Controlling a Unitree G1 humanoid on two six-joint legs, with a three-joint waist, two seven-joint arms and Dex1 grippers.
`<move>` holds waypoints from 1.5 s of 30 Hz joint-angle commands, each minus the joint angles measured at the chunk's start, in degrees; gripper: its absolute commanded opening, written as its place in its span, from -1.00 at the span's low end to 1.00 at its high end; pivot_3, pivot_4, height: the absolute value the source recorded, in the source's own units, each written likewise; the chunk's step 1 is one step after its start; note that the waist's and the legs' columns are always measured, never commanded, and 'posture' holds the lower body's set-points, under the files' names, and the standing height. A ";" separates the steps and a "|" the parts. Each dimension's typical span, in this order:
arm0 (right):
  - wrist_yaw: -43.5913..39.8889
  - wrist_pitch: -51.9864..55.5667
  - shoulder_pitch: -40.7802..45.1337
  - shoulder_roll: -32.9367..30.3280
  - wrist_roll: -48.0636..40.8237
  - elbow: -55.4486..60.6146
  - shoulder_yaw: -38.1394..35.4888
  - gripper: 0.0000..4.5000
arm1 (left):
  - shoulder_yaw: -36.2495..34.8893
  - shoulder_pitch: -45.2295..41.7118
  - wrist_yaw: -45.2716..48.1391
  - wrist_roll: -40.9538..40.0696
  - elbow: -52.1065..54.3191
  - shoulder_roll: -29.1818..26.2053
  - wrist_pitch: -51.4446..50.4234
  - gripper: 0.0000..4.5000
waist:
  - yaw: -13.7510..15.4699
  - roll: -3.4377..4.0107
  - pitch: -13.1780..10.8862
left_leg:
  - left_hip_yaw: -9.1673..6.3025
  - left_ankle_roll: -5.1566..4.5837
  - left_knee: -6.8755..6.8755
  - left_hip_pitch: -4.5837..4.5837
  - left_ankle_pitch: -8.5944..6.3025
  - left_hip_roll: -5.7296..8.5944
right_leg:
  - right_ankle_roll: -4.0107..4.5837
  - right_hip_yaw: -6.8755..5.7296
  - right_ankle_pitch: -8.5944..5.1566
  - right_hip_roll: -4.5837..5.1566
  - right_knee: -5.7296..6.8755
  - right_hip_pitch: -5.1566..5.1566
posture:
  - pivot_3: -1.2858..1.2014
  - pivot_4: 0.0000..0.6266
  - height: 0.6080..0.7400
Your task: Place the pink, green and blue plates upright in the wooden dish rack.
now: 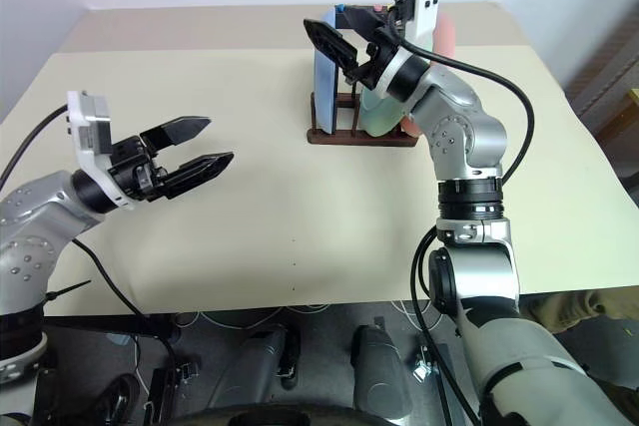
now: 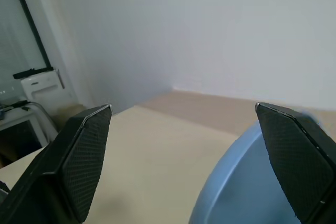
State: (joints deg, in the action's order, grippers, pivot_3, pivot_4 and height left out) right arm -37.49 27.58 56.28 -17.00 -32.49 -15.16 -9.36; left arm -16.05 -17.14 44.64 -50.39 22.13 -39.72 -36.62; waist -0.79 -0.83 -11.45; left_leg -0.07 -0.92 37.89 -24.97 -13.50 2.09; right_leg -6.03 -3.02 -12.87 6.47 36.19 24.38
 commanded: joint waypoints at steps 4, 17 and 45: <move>-4.21 -4.70 -1.09 -4.63 -0.63 7.59 -2.37 0.99 | 1.71 -6.29 4.19 2.02 -4.04 -1.41 1.61 1.00 | 0.27 0.00 0.00 | 0.00 0.00 0.00 0.00 0.00 0.02 | -0.01 -0.01 0.00 0.00 -0.03 -0.01 | 0.03 -0.52 0.93; -8.55 -7.23 -21.09 -16.87 1.79 21.06 -4.00 0.21 | 6.51 -14.58 12.87 7.32 -14.14 -1.72 3.78 1.00 | 0.35 -0.03 0.02 | 0.05 -0.05 0.01 -0.01 -0.03 0.00 | -0.02 0.00 0.00 0.02 -0.06 -0.04 | 0.03 -0.52 0.93; -3.45 -30.68 -26.39 -19.23 29.59 4.16 7.56 -0.98 | 4.65 -14.37 12.92 8.57 -12.63 -2.08 3.07 1.00 | 0.15 -0.03 0.01 | 0.04 -0.06 0.08 0.00 -0.03 0.01 | -0.03 0.00 -0.01 0.04 -0.05 -0.09 | 0.03 -0.52 0.93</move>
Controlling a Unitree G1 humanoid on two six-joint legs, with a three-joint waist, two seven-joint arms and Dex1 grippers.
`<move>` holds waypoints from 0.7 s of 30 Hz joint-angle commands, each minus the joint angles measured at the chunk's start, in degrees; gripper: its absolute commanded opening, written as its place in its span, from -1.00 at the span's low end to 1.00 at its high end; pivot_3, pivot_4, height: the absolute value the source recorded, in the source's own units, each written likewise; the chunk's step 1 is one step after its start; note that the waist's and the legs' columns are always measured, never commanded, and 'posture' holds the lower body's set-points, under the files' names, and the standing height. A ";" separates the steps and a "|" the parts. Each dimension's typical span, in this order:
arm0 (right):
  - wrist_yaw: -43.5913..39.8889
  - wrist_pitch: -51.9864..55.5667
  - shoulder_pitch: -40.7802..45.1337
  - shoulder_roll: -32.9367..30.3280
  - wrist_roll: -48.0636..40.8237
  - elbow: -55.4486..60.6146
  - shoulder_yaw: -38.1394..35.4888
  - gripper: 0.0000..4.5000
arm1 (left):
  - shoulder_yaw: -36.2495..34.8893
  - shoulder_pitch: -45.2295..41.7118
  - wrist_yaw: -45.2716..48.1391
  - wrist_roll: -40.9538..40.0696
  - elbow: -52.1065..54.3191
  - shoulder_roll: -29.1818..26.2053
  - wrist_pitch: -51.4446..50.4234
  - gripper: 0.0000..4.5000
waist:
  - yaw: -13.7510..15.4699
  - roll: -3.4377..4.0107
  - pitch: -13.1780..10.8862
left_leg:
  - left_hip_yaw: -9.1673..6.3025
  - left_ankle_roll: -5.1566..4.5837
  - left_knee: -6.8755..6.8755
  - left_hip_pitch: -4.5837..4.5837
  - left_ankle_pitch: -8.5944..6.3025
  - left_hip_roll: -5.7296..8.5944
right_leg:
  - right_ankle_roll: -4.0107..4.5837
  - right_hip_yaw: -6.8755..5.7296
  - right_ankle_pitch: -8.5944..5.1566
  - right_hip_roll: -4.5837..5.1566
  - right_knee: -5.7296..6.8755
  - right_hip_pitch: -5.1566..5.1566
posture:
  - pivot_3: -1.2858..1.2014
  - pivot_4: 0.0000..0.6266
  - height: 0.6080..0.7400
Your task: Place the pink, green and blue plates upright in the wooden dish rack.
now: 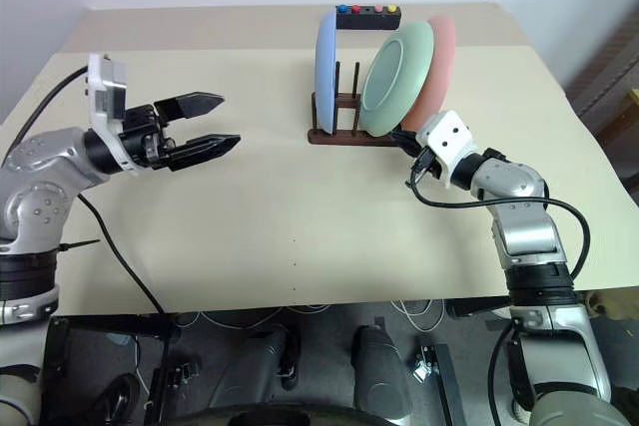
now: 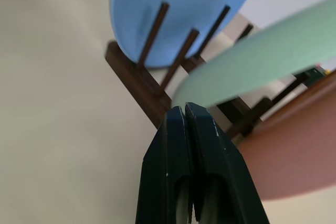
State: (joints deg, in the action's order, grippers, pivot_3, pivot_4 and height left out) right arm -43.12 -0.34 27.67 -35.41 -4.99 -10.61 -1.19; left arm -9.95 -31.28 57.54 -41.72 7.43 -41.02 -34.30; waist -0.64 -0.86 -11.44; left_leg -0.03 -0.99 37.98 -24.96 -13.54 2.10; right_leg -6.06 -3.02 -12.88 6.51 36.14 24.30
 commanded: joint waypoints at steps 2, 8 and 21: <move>3.48 -3.87 2.98 -0.44 3.18 -1.48 -0.36 -0.98 | -1.45 -0.25 -0.07 0.02 2.11 -0.79 0.97 1.00 | -0.02 0.00 0.00 | 0.00 0.00 0.00 0.00 0.00 0.00 | 0.00 0.00 0.00 0.00 0.00 0.00 | 0.03 -0.52 0.93; 4.15 -5.36 4.38 0.43 3.89 -1.94 0.49 -0.98 | -1.55 -0.21 -0.23 -0.14 2.26 -0.82 0.80 1.00 | 0.00 0.00 0.00 | 0.00 0.01 0.00 0.00 0.01 0.00 | 0.00 0.00 0.00 0.00 0.00 0.00 | 0.03 -0.52 0.93; 4.50 -7.31 10.01 0.75 4.71 -2.87 1.05 -0.98 | -2.21 1.23 -1.14 -0.87 3.78 -0.63 0.02 1.00 | -0.04 0.00 0.00 | 0.00 0.01 0.01 0.00 0.01 0.00 | 0.00 0.00 0.00 0.00 0.02 0.00 | 0.03 -0.52 0.93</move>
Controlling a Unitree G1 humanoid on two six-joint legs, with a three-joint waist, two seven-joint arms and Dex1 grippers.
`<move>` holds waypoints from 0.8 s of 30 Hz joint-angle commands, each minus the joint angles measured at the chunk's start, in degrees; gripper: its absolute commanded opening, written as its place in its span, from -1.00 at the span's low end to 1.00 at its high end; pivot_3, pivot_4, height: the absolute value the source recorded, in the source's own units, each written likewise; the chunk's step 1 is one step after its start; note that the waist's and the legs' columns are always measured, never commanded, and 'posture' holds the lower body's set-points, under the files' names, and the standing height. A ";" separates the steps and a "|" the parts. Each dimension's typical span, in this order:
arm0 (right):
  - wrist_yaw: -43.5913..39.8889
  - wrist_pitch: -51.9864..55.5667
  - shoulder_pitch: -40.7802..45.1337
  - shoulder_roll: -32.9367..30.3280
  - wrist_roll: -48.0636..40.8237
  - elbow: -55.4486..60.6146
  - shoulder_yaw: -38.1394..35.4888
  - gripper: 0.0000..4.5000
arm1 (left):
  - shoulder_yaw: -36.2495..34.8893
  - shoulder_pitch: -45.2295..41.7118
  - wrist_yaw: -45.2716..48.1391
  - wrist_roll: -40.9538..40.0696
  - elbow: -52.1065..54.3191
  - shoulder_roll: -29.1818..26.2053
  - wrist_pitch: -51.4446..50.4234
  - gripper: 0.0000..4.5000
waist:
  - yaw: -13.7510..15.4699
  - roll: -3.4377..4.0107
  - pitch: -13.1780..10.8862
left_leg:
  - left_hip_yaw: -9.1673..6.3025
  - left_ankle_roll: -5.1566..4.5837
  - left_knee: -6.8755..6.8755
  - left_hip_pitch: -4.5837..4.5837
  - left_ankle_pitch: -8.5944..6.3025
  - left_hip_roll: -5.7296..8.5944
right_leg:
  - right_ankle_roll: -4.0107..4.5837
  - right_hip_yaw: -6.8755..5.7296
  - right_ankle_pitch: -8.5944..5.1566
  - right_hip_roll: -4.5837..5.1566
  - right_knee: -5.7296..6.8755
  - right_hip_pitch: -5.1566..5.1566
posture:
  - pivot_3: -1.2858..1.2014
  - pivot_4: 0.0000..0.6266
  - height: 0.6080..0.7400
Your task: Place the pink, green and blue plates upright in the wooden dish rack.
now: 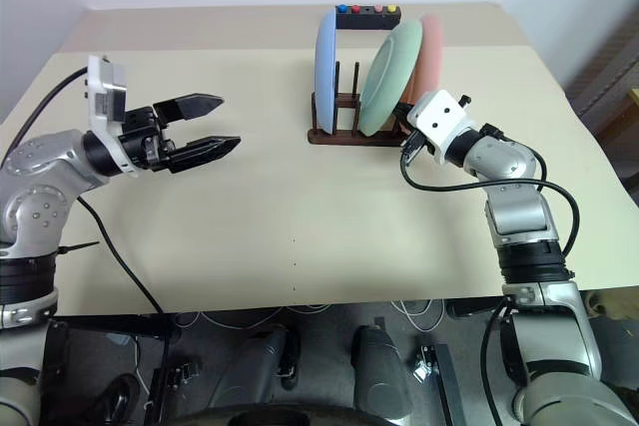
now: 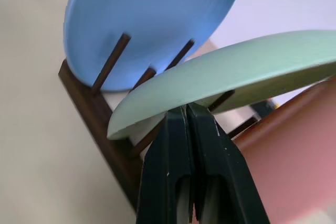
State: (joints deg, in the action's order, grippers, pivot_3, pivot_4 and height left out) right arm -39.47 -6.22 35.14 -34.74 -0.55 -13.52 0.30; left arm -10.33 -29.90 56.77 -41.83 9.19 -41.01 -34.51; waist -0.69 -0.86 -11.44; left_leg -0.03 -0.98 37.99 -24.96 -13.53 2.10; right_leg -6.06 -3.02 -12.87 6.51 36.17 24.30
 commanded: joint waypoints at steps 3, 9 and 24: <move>0.95 -1.92 3.69 0.22 0.49 -0.79 -0.20 -0.98 | -1.99 0.13 -0.61 -0.89 2.22 -0.65 0.16 1.00 | 0.00 0.00 0.00 | 0.00 0.00 0.00 0.00 0.00 0.00 | 0.00 0.00 0.00 0.00 0.00 0.00 | 0.03 -0.52 0.93; 1.66 -3.72 5.50 -0.04 0.94 -2.59 -0.19 -0.98 | -2.38 0.84 -1.21 -1.26 2.95 -0.77 -0.10 1.00 | 0.00 0.00 0.00 | 0.00 0.01 0.01 0.00 0.00 0.00 | 0.00 0.00 0.00 0.00 0.00 0.00 | 0.03 -0.52 0.93; 0.70 10.86 8.11 2.67 -20.43 3.21 -12.44 -0.42 | -1.41 -0.87 -0.91 -0.68 1.61 -0.25 0.72 1.00 | 0.03 0.00 0.00 | -0.01 0.01 0.01 0.00 0.00 -0.01 | 0.00 0.00 0.00 0.00 0.02 -0.01 | 0.03 -0.52 0.93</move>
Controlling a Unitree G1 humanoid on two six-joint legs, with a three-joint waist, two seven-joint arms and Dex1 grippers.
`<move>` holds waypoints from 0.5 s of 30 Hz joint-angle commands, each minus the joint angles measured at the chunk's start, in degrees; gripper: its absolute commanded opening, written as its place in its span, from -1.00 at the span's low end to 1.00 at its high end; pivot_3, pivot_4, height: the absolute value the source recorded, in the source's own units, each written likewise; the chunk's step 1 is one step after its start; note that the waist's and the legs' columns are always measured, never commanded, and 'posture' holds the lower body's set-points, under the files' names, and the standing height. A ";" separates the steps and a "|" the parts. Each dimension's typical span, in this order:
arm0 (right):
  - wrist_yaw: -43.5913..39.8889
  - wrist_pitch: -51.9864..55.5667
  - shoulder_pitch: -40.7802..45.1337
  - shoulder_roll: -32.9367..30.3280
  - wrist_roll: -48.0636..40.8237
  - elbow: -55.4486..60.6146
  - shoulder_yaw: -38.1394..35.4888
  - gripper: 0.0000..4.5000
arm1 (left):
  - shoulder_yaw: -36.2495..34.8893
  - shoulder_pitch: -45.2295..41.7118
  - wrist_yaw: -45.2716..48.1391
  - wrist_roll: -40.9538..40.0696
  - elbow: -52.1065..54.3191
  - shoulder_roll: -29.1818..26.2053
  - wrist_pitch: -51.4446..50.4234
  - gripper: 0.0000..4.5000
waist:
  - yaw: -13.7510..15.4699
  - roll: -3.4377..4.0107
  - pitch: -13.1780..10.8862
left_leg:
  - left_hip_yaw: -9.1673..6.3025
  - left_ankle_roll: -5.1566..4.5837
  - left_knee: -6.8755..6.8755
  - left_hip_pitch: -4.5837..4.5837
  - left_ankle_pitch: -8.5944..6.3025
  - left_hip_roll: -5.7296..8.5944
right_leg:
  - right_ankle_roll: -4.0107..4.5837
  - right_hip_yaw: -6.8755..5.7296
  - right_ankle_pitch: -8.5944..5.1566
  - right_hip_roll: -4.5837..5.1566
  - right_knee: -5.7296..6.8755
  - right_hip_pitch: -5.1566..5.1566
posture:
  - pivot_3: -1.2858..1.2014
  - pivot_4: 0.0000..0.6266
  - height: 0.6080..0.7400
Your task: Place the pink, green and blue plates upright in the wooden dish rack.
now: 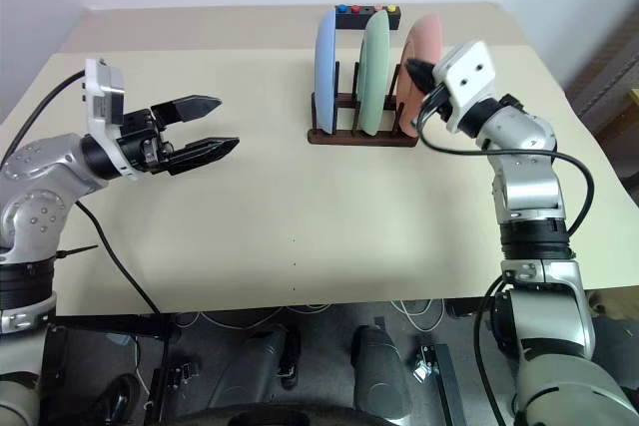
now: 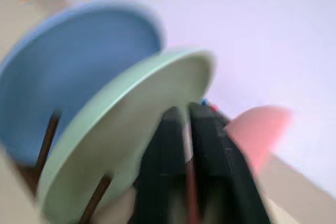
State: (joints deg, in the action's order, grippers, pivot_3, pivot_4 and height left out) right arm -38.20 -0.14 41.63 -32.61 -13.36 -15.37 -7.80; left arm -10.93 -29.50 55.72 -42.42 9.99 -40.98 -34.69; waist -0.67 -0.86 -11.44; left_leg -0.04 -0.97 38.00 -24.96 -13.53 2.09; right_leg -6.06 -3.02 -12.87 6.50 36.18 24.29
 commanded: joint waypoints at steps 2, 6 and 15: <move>-1.51 8.10 1.44 1.21 -12.83 8.14 -6.17 0.01 | -0.70 -1.14 0.09 -0.01 0.87 -0.05 1.03 1.00 | 0.01 0.00 0.00 | 0.00 -0.01 0.00 0.00 0.00 0.00 | 0.00 0.01 0.00 0.00 0.00 0.00 | 0.03 -0.52 0.93; -3.41 15.59 1.65 2.59 -25.31 13.32 -10.53 0.90 | -0.82 -0.40 -0.24 -0.05 1.40 0.36 1.18 1.00 | 0.02 0.00 0.00 | 0.00 -0.01 0.00 0.00 -0.01 0.00 | 0.00 0.00 0.00 0.00 0.00 0.00 | 0.03 -0.52 0.93; -25.58 33.71 -10.66 -7.31 -40.72 23.65 -7.36 0.98 | -2.48 3.97 -0.78 1.12 2.07 -0.54 2.51 1.00 | 0.20 -0.01 0.01 | -0.02 -0.10 0.03 0.00 -0.06 0.01 | -0.01 -0.01 0.00 0.03 -0.05 -0.08 | 0.03 -0.52 0.93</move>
State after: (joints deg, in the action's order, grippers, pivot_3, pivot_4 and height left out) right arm -60.04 32.79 30.92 -38.44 -53.11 5.15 -15.72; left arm -11.76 -25.49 54.81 -41.69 10.28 -40.61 -33.74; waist -0.47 -0.87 -11.43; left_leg -0.05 -1.08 38.05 -24.96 -13.59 2.09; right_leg -6.06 -3.02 -12.87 6.53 36.14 24.22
